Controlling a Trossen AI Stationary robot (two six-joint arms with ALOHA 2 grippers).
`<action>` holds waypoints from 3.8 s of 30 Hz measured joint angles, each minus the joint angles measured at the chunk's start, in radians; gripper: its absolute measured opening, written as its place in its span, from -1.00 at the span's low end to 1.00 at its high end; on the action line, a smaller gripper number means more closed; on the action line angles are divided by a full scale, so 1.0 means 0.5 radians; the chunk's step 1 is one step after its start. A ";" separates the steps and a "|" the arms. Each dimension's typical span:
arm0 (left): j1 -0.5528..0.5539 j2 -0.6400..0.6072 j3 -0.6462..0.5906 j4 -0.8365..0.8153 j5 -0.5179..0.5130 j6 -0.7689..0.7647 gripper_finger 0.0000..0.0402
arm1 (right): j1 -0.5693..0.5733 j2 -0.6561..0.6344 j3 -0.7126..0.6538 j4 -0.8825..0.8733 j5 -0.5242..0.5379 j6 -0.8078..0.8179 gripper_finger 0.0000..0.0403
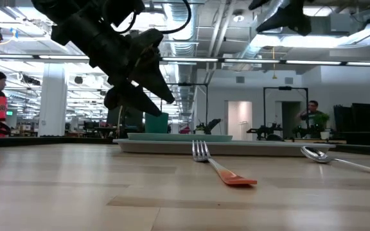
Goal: Pick and place plate/cup/fork/spoon on tray
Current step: Put the orange fork on the gray tray to the right of the light green plate
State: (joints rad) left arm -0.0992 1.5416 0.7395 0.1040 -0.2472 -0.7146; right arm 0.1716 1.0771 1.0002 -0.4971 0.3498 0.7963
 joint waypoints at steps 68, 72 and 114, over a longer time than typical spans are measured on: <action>-0.305 0.769 0.607 0.293 -0.140 -0.692 -1.00 | -0.070 -0.192 -0.003 -0.045 -0.180 -0.663 0.29; -0.269 0.634 0.701 0.216 -0.126 -0.490 -1.00 | -0.070 -0.347 -0.003 -0.057 -0.179 -0.667 0.29; 1.088 1.536 2.193 0.022 1.165 0.931 -1.00 | -0.070 -0.599 -0.003 -0.159 -0.174 -0.721 0.29</action>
State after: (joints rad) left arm 0.4446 2.3096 1.8358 0.1148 0.3355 -0.2493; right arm 0.1368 0.7776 0.9985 -0.5766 0.2630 0.4358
